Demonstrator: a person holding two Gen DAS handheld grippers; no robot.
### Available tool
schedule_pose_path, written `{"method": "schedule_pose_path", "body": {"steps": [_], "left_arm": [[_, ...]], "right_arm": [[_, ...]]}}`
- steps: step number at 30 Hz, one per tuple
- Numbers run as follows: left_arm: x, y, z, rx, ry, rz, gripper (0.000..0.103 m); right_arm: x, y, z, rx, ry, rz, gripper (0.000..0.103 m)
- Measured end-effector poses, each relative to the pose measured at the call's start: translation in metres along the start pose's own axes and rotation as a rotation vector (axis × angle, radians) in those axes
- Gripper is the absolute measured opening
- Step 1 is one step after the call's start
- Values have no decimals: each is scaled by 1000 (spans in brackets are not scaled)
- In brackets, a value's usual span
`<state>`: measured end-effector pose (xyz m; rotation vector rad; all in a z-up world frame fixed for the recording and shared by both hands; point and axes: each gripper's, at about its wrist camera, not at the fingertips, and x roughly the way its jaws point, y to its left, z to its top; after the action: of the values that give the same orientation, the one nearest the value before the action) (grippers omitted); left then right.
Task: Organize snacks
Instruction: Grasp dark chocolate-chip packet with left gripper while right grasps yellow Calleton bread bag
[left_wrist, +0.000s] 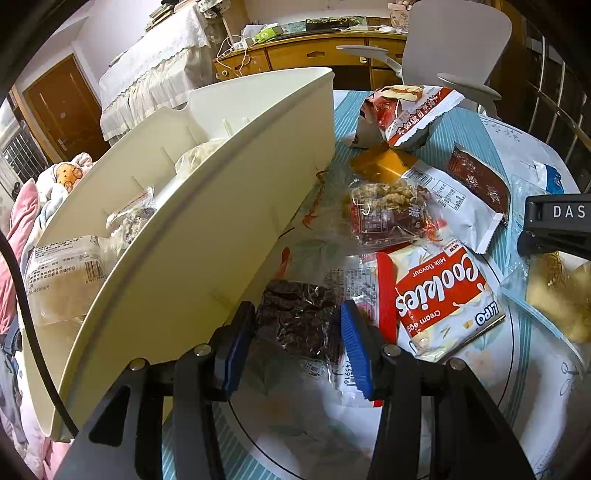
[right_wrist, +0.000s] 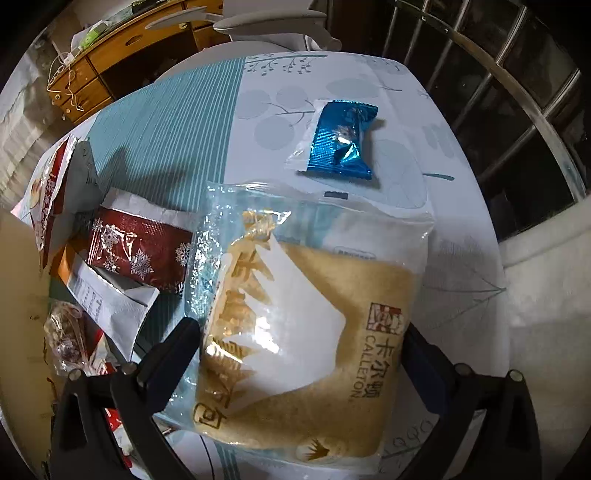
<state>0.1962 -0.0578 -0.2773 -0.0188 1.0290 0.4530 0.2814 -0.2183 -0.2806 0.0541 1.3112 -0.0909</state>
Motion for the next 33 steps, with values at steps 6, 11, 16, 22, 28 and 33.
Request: {"method": "schedule_pose_path", "body": {"steps": [6, 11, 16, 22, 28, 33], "left_arm": [[1, 1, 2, 26, 16, 3, 43], [-2, 6, -2, 56, 13, -43, 38], [-9, 10, -7, 87, 45, -83, 38], [-20, 14, -15, 153, 124, -146, 38], [-52, 26, -22, 231, 132, -234, 38], [-85, 41, -16, 281, 92, -329, 38]], "right_arm": [[-2, -1, 1, -26, 17, 14, 94], [-7, -5, -14, -58, 46, 29, 92], [-12, -7, -31, -49, 91, 41, 92], [-21, -16, -51, -12, 139, 60, 91], [-33, -36, -86, 48, 185, 54, 91], [-45, -48, -116, 106, 210, 44, 91]]}}
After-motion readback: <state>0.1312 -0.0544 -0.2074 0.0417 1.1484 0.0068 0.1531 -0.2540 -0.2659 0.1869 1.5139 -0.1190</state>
